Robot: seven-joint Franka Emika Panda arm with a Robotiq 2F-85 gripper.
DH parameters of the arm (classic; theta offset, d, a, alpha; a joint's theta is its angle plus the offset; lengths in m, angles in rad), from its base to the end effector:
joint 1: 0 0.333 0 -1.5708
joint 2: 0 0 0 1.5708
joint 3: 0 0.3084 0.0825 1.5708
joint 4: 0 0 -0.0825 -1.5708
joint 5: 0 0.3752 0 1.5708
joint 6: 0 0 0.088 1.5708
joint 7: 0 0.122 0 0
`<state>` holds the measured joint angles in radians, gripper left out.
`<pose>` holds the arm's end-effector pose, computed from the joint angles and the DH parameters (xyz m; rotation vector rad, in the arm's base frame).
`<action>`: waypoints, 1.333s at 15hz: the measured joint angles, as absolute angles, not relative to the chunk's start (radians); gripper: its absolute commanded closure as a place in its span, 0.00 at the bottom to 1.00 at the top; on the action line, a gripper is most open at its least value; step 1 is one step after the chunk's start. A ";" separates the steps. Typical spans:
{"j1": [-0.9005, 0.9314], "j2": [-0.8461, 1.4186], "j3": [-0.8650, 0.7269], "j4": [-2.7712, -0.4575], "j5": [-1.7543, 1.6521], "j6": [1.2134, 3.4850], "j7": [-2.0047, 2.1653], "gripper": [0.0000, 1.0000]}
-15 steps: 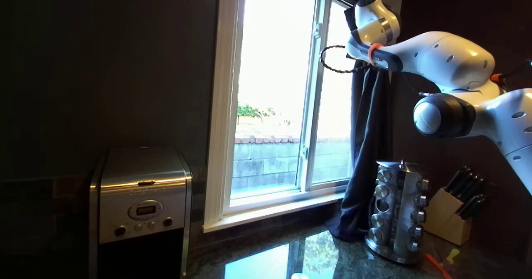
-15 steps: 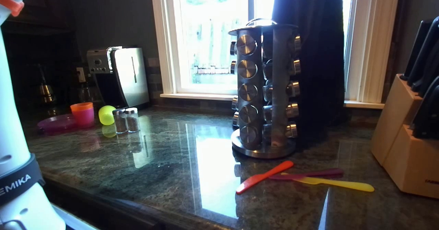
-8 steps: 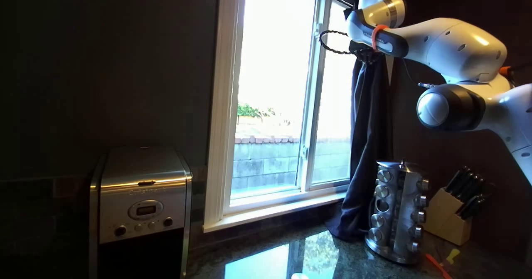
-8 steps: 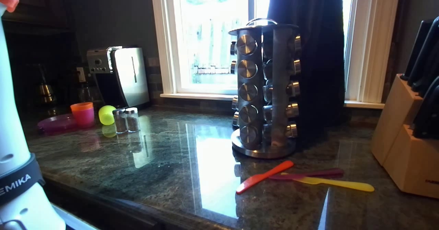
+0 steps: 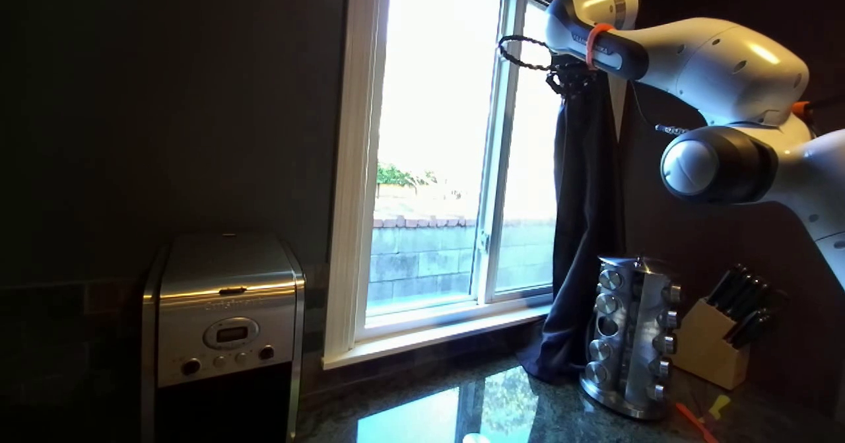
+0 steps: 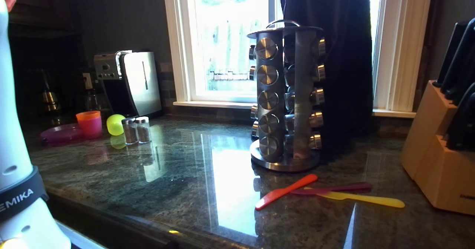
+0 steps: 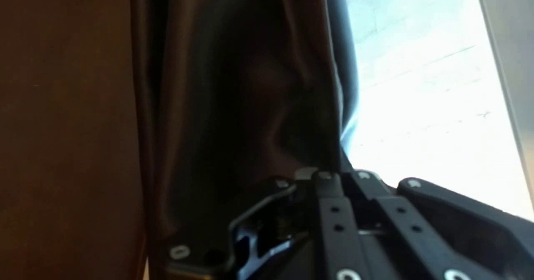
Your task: Move the curtain to the right
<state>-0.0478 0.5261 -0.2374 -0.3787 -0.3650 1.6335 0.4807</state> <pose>0.5914 -0.1348 0.8374 2.3457 -1.0049 1.0767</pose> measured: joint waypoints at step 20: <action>0.153 0.505 -0.362 -0.378 -0.614 1.287 0.443 0.05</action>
<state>0.1527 0.5049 -0.3621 -0.3781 -0.6142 1.2867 0.4428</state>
